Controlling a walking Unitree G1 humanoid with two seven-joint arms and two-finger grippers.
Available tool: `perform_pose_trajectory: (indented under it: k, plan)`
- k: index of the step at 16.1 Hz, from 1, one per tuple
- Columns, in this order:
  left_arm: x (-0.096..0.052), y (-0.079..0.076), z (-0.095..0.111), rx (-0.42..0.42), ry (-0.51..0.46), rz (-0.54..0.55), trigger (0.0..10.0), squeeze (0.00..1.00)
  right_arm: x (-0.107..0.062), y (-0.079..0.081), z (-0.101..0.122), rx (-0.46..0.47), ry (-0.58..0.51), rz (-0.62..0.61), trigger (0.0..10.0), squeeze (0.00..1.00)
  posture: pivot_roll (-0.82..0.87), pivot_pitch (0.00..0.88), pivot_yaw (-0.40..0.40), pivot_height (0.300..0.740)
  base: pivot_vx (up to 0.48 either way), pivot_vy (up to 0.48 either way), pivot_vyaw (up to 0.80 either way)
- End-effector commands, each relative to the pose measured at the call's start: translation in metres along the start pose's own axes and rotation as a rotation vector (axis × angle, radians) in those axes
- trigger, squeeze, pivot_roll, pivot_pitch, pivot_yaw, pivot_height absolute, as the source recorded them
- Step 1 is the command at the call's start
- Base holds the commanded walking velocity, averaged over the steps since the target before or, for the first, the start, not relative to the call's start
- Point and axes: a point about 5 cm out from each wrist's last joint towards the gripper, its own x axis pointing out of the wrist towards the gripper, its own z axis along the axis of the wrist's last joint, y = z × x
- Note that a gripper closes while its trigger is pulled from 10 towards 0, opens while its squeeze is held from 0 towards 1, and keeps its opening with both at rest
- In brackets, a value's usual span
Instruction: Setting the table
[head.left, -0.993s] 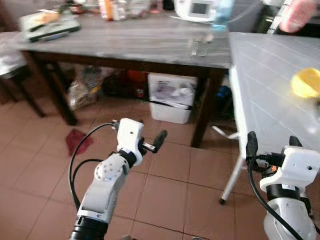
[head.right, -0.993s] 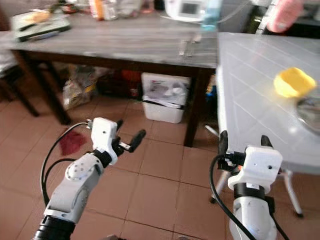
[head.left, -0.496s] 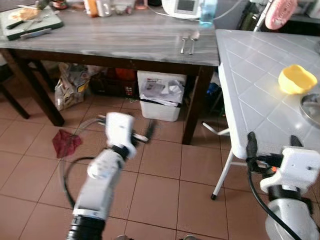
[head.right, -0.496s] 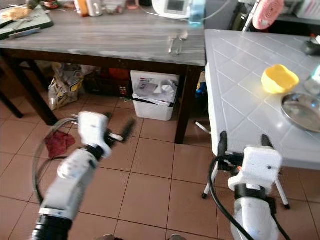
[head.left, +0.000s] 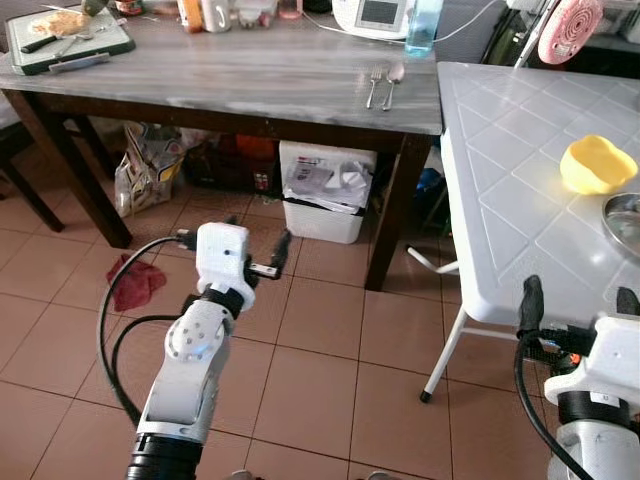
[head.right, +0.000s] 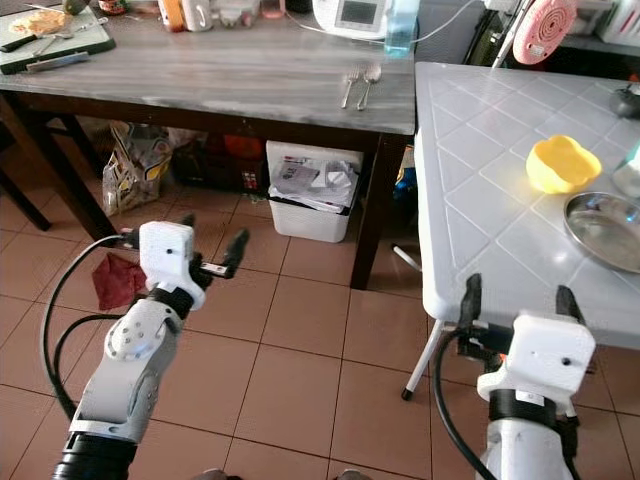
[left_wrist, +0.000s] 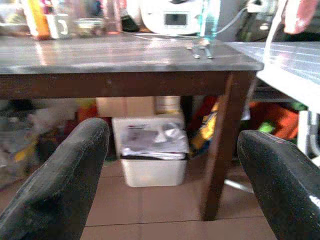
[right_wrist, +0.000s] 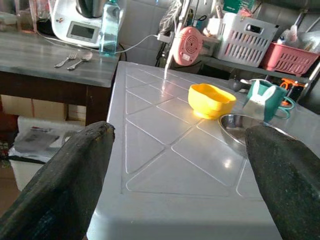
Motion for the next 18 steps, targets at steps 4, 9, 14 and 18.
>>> perform_pose_trajectory:
  k: [4, 9, 14, 18]
  plan:
    - [-0.0028, -0.0041, -0.0058, -0.011, 0.020, -0.014, 10.0, 0.00, -0.0029, 0.0009, 0.0000, -0.004, -0.001, 0.016, 10.0, 0.00, -0.02, 0.132, -0.022, 0.714, 0.000, -0.267, 0.00]
    - [-0.0019, -0.0061, -0.0093, -0.006, 0.030, -0.025, 10.0, 0.00, 0.0007, 0.0052, -0.0012, -0.002, -0.002, 0.029, 10.0, 0.00, -0.02, 0.133, -0.015, 0.714, 0.000, -0.480, 0.00]
    - [-0.0008, -0.0081, -0.0098, -0.009, 0.033, -0.042, 10.0, 0.00, 0.0019, 0.0071, -0.0005, -0.006, -0.008, 0.042, 10.0, 0.00, -0.02, 0.134, -0.009, 0.714, 0.000, -0.480, 0.00]
    - [-0.0004, -0.0083, -0.0106, -0.005, 0.034, -0.044, 10.0, 0.00, 0.0061, 0.0077, 0.0006, -0.008, -0.017, 0.047, 10.0, 0.00, -0.02, 0.133, -0.008, 0.714, 0.000, -0.480, 0.00]
